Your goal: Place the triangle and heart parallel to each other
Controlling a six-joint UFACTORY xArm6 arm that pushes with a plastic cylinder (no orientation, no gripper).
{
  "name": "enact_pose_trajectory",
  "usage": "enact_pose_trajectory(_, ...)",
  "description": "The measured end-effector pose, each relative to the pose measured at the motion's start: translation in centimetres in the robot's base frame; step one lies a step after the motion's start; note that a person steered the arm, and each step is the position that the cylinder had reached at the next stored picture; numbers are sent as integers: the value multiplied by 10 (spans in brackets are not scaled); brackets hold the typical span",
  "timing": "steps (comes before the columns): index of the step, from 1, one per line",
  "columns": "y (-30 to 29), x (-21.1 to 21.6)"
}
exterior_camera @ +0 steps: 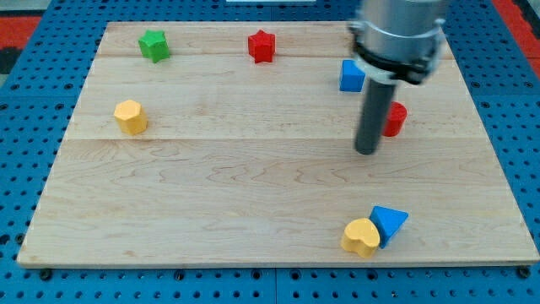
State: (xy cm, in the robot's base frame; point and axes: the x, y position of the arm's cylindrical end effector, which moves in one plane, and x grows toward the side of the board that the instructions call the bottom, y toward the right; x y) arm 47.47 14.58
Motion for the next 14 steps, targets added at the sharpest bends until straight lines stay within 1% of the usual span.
enact_pose_trajectory(1, 33, 51)
enact_pose_trajectory(2, 53, 104)
enact_pose_trajectory(3, -14, 132)
enact_pose_trajectory(4, -64, 131)
enact_pose_trajectory(6, -71, 129)
enact_pose_trajectory(7, -60, 127)
enact_pose_trajectory(9, -57, 119)
enact_pose_trajectory(12, -26, 119)
enact_pose_trajectory(13, -20, 106)
enact_pose_trajectory(14, 14, 82)
